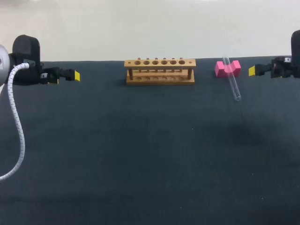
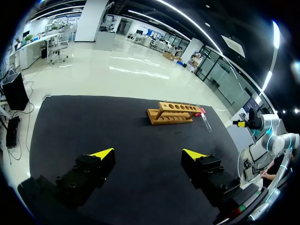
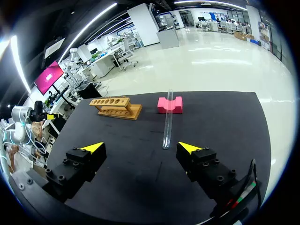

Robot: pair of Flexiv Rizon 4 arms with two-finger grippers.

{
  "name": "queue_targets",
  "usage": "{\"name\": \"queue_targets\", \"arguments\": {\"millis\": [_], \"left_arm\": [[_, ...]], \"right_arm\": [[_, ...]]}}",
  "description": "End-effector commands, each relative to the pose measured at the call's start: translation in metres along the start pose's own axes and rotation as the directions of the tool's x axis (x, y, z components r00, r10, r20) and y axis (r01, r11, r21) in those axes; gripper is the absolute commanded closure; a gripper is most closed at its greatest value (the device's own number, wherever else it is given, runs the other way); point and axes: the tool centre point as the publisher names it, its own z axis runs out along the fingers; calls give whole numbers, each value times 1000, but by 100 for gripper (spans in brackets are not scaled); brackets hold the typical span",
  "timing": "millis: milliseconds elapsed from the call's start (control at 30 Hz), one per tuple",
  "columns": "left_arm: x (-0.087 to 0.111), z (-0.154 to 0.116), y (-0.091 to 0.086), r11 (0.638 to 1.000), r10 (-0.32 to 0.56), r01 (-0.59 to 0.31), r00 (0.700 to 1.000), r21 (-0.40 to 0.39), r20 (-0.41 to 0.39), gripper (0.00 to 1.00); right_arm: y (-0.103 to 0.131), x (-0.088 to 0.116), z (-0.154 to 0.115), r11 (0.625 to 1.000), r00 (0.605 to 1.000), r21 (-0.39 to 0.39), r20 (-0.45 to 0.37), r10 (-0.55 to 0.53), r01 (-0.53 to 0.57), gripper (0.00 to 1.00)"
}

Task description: Grasp the test tube, adjust it, and insert it.

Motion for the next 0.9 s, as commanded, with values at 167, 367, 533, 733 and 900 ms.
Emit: {"name": "queue_targets", "arguments": {"millis": [167,367,533,733,900], "left_arm": [[-1,0,-1,1000,-1,1,1000,-6,-6,0],[-1,0,-1,1000,-1,1,1000,-6,-6,0],[-1,0,-1,1000,-1,1,1000,-6,-6,0],[-1,0,-1,1000,-1,1,1000,-6,-6,0],[-2,3,0,997,59,-59,998,49,-3,0]], "right_arm": [[1,0,0,1000,1000,4,0,0,0,0],[1,0,0,1000,1000,4,0,0,0,0],[1,0,0,1000,1000,4,0,0,0,0],[1,0,0,1000,1000,4,0,0,0,0],[1,0,0,1000,1000,4,0,0,0,0]]}}
